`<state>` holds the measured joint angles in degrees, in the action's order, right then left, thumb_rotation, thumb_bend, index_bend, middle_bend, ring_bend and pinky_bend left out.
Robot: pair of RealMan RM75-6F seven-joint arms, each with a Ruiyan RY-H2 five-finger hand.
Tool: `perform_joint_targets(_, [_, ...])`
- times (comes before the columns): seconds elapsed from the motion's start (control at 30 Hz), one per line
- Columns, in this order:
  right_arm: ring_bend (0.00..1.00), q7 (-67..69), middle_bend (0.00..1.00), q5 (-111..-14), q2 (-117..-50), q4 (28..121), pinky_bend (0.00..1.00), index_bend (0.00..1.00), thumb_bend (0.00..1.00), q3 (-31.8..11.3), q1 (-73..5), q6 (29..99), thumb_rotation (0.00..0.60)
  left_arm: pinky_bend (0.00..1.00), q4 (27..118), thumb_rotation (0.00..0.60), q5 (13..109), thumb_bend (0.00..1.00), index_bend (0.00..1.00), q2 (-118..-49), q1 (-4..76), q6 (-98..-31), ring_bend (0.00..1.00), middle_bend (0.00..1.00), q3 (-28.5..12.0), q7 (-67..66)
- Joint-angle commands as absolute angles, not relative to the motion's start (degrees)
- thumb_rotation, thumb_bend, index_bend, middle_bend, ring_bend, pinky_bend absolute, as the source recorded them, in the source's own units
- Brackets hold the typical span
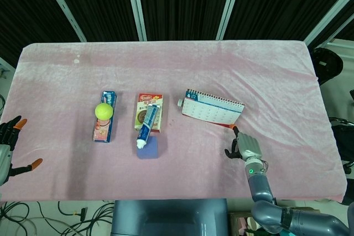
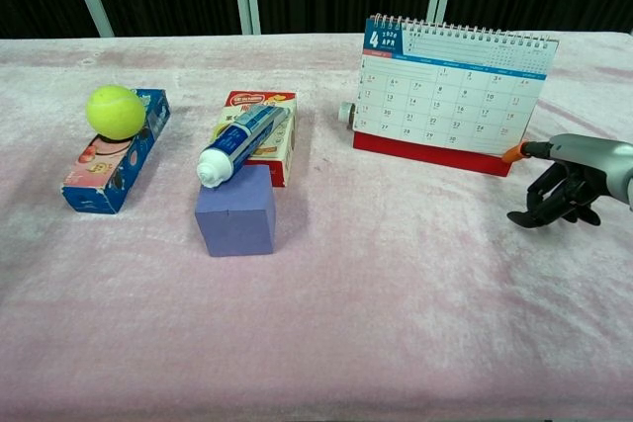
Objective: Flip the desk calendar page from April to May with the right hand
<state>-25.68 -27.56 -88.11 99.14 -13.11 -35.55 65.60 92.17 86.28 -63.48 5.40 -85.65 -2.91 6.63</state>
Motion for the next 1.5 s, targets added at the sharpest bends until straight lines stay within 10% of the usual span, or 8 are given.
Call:
perform_joint_targets(0.03, [0.76,-25.78,0.66,-27.61,-88.29,98.91,0.81,0.0,0.31,-13.47,-35.83,65.71,0.6,0.0,92.17,0.6,86.29,0.0,0.0,-63.48,5.42,-85.63,0.0,0.0,-2.91,6.64])
perform_joint_targets(1.13, [0.66,-28.15,0.54,-43.92,-79.63,115.54,0.73,0.02,0.32,-17.6,-36.71,75.08,0.6,0.0,92.35,0.6,86.4,0.0,0.0,-63.28,5.39,-85.46,0.0,0.0,-2.7,6.88])
perform_joint_targets(1.5, [0.15,-34.01,0.08,-40.39,-75.47,113.56,0.34,0.0,0.18,-21.49,-40.92,73.38,0.6,0.0,92.49,0.6,86.29,0.0,0.0,-63.32,5.45,-85.17,0.0,0.0,-2.59,6.35])
